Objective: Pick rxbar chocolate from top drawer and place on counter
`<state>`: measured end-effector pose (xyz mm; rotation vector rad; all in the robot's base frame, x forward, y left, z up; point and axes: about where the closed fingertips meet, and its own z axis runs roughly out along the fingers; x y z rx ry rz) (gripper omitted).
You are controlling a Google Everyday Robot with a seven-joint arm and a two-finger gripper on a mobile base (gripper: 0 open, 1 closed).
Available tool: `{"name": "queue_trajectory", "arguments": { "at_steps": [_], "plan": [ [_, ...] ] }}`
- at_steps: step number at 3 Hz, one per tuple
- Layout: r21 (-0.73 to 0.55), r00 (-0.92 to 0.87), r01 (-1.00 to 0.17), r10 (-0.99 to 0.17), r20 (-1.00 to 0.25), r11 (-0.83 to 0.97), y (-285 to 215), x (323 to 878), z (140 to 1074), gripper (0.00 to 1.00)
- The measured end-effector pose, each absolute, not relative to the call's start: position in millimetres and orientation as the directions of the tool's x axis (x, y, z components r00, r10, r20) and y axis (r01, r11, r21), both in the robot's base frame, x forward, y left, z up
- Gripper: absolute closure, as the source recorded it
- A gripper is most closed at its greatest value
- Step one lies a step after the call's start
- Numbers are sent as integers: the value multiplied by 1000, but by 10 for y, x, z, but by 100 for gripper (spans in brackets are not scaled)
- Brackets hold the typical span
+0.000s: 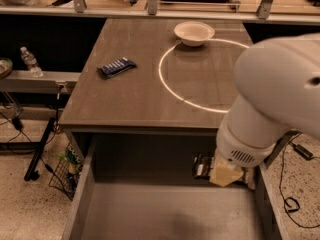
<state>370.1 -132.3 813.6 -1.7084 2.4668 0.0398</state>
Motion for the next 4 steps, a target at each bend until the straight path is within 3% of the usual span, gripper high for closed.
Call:
{"name": "queue_trajectory", "arguments": {
  "at_steps": [2, 4],
  "plan": [
    [-300, -258, -909, -956, -139, 289, -1283, 4238, 9271, 100],
    [-358, -184, -891, -943, -277, 278, -1166, 5422, 9047, 100]
  ]
}}
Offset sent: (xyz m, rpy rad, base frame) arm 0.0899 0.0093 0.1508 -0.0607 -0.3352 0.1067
